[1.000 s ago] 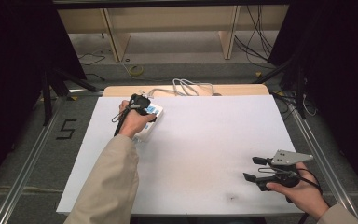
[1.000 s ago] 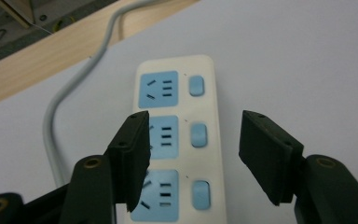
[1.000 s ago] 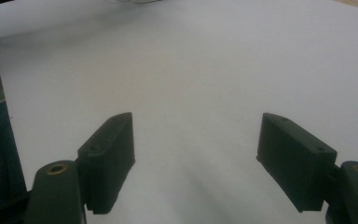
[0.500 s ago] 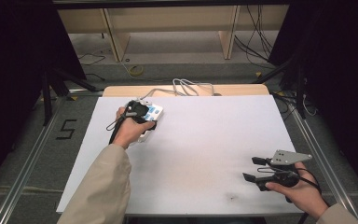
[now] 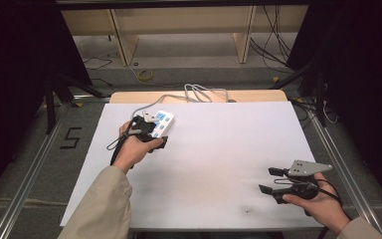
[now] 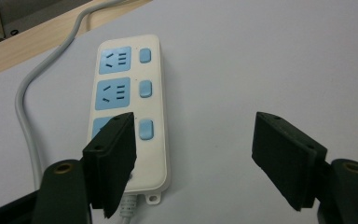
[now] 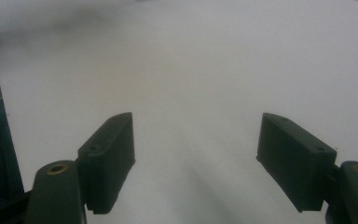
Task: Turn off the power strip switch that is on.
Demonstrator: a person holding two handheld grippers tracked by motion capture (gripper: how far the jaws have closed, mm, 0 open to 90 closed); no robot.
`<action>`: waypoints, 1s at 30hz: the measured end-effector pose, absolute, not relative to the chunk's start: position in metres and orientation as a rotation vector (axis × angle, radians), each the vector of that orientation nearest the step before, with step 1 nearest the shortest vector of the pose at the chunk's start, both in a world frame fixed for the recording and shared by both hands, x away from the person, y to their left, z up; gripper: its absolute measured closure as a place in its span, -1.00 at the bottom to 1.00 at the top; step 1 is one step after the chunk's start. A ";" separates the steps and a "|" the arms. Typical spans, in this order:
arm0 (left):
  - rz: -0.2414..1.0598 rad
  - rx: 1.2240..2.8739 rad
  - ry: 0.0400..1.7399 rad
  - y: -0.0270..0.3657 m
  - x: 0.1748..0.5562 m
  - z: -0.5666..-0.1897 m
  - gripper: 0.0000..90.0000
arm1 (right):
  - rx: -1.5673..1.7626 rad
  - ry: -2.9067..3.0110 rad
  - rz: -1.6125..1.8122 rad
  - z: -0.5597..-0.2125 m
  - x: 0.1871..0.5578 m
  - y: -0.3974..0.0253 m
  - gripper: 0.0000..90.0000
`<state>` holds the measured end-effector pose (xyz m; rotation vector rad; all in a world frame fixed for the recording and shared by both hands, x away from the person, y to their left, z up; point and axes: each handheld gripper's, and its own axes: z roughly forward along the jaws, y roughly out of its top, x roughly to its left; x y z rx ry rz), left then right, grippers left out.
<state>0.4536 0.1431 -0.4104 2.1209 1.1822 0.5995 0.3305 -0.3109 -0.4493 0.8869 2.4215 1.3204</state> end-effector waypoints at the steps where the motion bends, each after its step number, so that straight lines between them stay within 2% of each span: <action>1: 0.598 2.113 1.187 0.144 0.452 -0.411 -0.33 | 0.886 2.422 1.320 -0.449 0.330 -0.311 -0.39; 6: 0.561 2.098 1.193 0.150 0.441 -0.420 -0.34 | 0.887 2.415 1.322 -0.449 0.331 -0.311 -0.39; 20: 0.574 2.085 1.143 0.155 0.414 -0.427 -0.35 | 0.885 2.413 1.320 -0.448 0.331 -0.311 -0.40; 30: 0.535 2.073 1.087 0.161 0.389 -0.440 -0.36 | 0.880 2.414 1.318 -0.448 0.331 -0.311 -0.41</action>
